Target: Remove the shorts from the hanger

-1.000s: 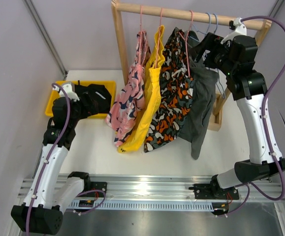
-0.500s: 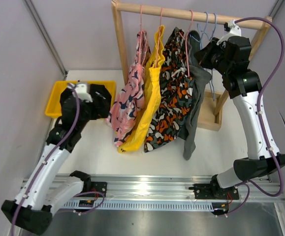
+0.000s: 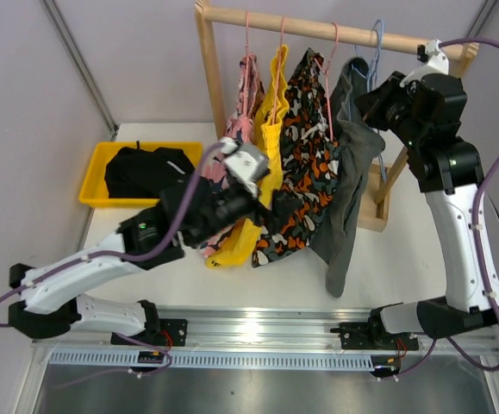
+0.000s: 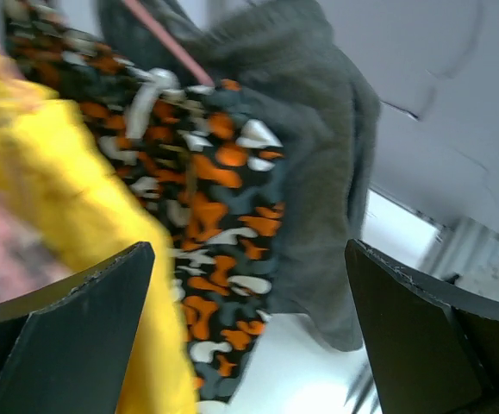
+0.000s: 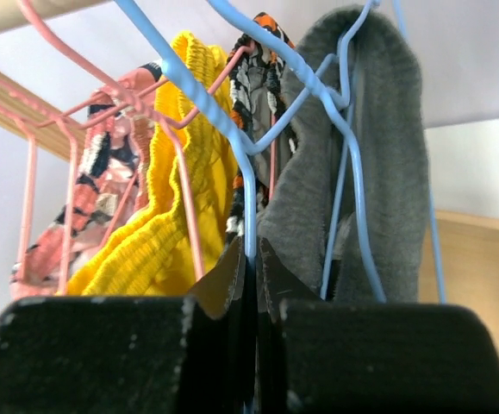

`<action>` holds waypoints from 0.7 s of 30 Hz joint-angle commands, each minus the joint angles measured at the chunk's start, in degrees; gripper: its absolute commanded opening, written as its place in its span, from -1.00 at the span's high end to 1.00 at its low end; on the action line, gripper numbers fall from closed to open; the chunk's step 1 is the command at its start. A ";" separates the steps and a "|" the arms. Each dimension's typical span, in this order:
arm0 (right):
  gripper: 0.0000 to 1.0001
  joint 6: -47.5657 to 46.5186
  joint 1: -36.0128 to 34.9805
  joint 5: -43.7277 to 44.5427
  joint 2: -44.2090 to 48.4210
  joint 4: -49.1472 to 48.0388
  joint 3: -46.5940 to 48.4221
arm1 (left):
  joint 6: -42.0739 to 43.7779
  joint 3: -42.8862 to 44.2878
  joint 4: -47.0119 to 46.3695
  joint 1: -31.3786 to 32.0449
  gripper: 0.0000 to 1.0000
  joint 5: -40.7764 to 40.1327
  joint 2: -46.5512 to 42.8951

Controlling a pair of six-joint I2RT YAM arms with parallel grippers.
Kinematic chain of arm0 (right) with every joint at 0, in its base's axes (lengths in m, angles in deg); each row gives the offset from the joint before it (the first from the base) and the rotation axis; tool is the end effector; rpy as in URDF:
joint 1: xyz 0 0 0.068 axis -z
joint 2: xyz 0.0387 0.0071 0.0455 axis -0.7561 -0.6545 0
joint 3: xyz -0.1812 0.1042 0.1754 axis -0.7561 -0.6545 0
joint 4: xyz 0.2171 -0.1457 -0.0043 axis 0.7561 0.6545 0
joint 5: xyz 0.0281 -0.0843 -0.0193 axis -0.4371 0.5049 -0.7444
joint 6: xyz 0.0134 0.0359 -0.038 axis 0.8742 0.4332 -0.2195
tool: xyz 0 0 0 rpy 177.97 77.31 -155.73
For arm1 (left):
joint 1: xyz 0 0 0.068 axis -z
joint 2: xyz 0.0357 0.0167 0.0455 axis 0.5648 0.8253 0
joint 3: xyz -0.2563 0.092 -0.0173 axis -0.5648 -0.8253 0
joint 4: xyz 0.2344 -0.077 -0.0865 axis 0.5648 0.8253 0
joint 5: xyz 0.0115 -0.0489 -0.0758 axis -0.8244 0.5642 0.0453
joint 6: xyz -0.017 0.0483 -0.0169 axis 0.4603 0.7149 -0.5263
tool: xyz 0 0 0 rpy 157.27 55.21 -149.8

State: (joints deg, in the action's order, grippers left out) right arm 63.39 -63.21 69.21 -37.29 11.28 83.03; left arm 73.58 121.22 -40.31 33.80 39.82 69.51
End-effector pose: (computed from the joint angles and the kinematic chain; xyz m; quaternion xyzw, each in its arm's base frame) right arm 0.2490 0.0635 0.5360 0.0530 0.7496 0.2228 0.6210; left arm 0.0975 -0.2131 0.4855 0.2749 0.6551 -0.3198 0.6269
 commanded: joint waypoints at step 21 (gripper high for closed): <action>1.00 4.81 -2.26 -0.41 10.98 -2.58 -5.14 | -2.58 7.33 -17.14 12.15 -0.97 10.75 21.60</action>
State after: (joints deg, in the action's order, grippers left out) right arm 66.67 -65.04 69.80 -27.24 14.34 76.97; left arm 72.48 126.22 -53.27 45.71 48.91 90.15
